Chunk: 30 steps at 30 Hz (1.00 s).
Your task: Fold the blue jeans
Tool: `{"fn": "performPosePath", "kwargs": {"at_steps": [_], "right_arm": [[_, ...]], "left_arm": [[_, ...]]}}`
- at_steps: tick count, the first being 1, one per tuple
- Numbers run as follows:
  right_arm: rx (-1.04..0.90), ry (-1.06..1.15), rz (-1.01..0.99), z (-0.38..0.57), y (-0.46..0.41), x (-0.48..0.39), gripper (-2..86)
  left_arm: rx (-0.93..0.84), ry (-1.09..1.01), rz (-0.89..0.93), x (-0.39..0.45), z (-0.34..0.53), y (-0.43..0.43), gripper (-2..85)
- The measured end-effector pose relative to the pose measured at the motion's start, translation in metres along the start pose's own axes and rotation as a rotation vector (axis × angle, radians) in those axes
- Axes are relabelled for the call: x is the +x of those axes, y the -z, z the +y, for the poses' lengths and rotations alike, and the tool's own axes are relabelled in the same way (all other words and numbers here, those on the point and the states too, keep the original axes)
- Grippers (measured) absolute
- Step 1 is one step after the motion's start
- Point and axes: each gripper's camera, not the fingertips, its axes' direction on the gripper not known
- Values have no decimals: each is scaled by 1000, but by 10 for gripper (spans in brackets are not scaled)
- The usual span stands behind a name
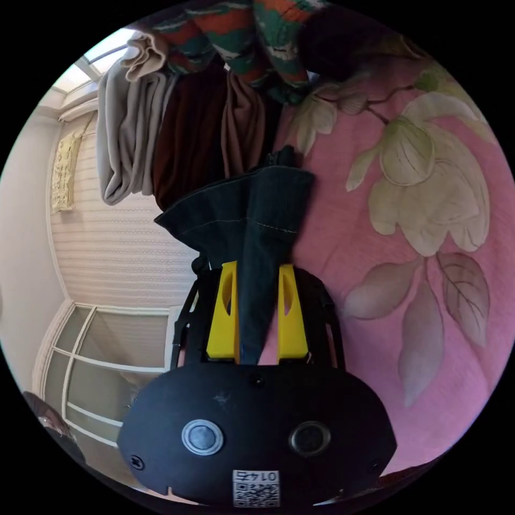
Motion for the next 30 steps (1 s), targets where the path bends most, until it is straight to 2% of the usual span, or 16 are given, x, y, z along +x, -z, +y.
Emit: {"fn": "performPosePath", "kwargs": {"at_steps": [5, 8, 15, 20, 22, 24, 28, 30], "right_arm": [[-75, -123, -248, -25, -21, 8, 53], [-134, -48, -177, -36, -13, -7, 12], [-233, 41, -143, -48, 1, -16, 0], [-226, 42, -128, -44, 1, -20, -1], [-233, 70, -120, -41, 2, -27, -1], [-249, 114, -112, -39, 5, -36, -1], [-289, 198, -132, -33, 25, -56, 0], [-292, 219, -153, -28, 43, -59, 0]], "left_arm": [[30, -11, 86, 13, -10, -14, 80], [16, -13, 124, 14, -14, -14, 85], [107, 68, 252, -14, 15, 10, 119], [108, 66, 175, -11, 9, -13, 133], [25, 91, 103, -3, 3, -41, 95], [33, 125, 21, 5, 5, -48, 60], [-3, -44, 14, 34, 10, -37, 45], [-19, -54, -32, 39, 20, -24, 43]]}}
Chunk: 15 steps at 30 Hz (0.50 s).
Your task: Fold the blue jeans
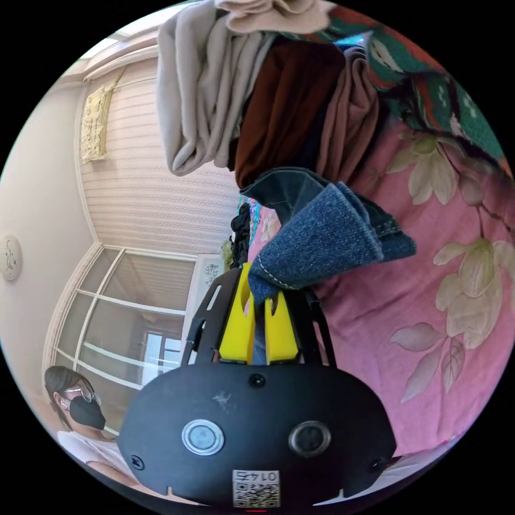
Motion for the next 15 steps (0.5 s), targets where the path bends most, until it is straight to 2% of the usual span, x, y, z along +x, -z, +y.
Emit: {"fn": "performPosePath", "kwargs": {"at_steps": [5, 8, 10, 15], "right_arm": [[-115, 11, 29, 49, 50, 1, 0], [-173, -22, 120, 102, 80, 14, 0], [-182, -100, 200, 143, 91, 36, 0], [-109, -216, 223, 181, 87, 57, 9]], "left_arm": [[-27, -28, -22, -16, 46, 36, 44], [-58, -29, -156, -42, 83, 49, 46], [-90, -64, -272, -58, 106, 40, 49], [-114, -98, -315, -57, 126, 11, 67]]}}
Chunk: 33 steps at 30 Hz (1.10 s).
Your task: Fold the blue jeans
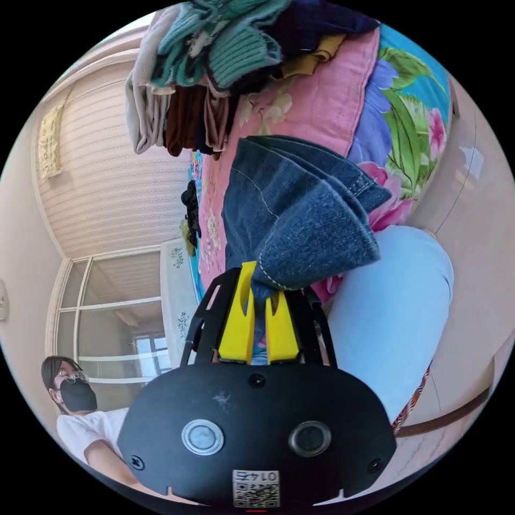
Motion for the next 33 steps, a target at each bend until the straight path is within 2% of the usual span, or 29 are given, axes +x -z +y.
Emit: {"fn": "performPosePath", "kwargs": {"at_steps": [2, 6, 8, 9, 12, 16, 20, 24, 28, 31, 33], "right_arm": [[1, 37, 69, 5, -1, -9, 20], [26, 57, 250, 21, 11, -22, 58], [61, 59, 325, 29, 18, -29, 62], [65, 103, 447, 33, 18, -42, 62], [63, 368, 801, 47, -6, -96, 63], [66, 793, 989, 59, -75, -177, 72], [15, 843, 952, 28, -128, -211, 108], [-36, 665, 824, -27, -159, -209, 132], [18, 647, 885, -45, -189, -208, 135], [-100, 613, 906, -53, -219, -192, 130], [-99, 630, 934, -48, -232, -186, 129]], "left_arm": [[-13, -56, -39, 11, 6, -1, 75], [-10, -232, -252, 44, 33, 6, 65], [13, -345, -260, 65, 50, 9, 64], [17, -420, -254, 81, 61, 7, 63], [-46, -655, -274, 136, 89, -20, 64], [-197, -941, -281, 213, 123, -99, 65], [-302, -1063, -213, 265, 144, -177, 79], [-315, -1219, -234, 315, 179, -256, 71], [-428, -1301, -326, 339, 210, -330, 81], [-547, -1326, -420, 338, 224, -375, 91], [-543, -1328, -416, 338, 226, -385, 92]]}}
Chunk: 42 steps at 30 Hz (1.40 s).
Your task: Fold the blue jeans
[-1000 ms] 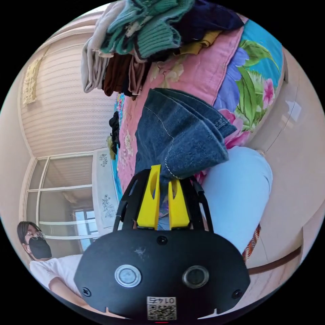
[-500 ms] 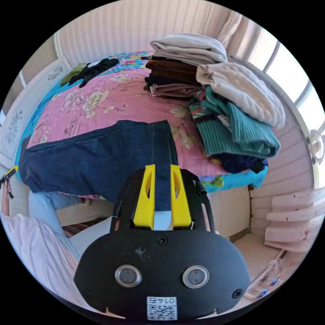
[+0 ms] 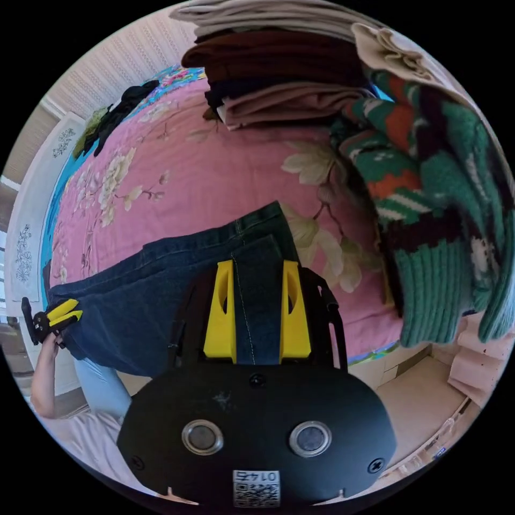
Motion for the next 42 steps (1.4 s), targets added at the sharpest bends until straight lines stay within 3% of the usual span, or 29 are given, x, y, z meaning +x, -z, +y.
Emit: {"fn": "performPosePath", "kwargs": {"at_steps": [7, 10, 14, 17, 25, 33, 37, 42], "right_arm": [[74, 25, 16, 17, 8, -10, 109], [82, 85, 134, 21, 19, -23, 67], [74, 135, 180, 27, 23, -29, 45], [109, 67, 125, 32, 47, -12, 31], [272, 74, 78, 35, 129, 20, 23], [-11, -6, 122, -9, 59, 56, 60], [150, -58, 68, 38, 104, 97, 61], [156, -227, 17, 143, 117, 174, 64]], "left_arm": [[86, -49, 4, 11, -16, 4, 70], [22, -69, -82, 11, -31, -12, 76], [-7, -81, -61, 10, -39, -36, 66], [-1, -50, -22, 3, -42, -33, 9], [218, 53, 51, -9, -40, 13, -9], [35, 144, 23, -26, -79, -59, -4], [74, 147, 36, -32, -82, -46, 6], [160, 42, 55, -7, -60, -19, 39]]}}
